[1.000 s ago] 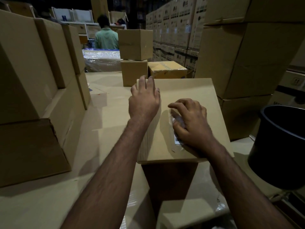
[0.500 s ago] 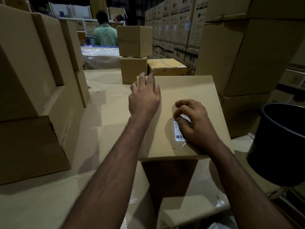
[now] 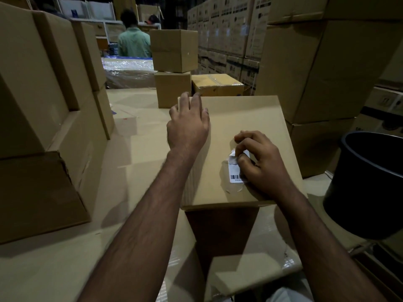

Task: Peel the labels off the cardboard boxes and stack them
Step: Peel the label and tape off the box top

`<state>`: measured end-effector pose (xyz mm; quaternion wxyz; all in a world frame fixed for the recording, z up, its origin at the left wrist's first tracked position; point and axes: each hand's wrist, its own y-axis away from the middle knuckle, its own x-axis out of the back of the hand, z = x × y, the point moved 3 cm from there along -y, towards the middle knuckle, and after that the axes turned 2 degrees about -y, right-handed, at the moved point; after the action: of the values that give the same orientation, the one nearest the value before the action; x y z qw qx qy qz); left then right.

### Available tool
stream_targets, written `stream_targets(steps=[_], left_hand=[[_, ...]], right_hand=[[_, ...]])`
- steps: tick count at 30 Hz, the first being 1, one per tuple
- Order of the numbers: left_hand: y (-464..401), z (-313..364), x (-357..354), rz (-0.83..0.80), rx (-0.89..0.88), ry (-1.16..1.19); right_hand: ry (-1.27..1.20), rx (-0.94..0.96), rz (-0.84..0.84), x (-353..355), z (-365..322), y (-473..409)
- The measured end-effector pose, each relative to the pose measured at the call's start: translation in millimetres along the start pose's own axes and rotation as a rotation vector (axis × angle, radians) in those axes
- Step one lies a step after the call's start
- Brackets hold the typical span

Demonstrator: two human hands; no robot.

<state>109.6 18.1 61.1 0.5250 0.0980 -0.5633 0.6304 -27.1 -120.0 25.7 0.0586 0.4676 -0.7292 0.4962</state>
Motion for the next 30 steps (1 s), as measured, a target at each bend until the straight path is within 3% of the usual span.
stream_targets(steps=[12, 17, 21, 30], left_hand=[[-3.8, -1.7, -2.8, -0.01, 0.003, -0.012], [-3.5, -1.7, -2.8, -0.013, -0.002, -0.015], [-3.2, -2.0, -1.5, -0.013, 0.003, -0.006], [-2.7, -1.7, -0.4, -0.011, -0.003, -0.007]], right_hand=[[0.146, 0.097, -0.074, -2.1, -8.0, -1.1], [0.064, 0.016, -0.066, -2.6, -8.4, 1.3], [0.184, 0.137, -0.127, -3.9, -3.0, 0.2], [0.099, 0.086, -0.11, 1.6, -1.0, 2.9]])
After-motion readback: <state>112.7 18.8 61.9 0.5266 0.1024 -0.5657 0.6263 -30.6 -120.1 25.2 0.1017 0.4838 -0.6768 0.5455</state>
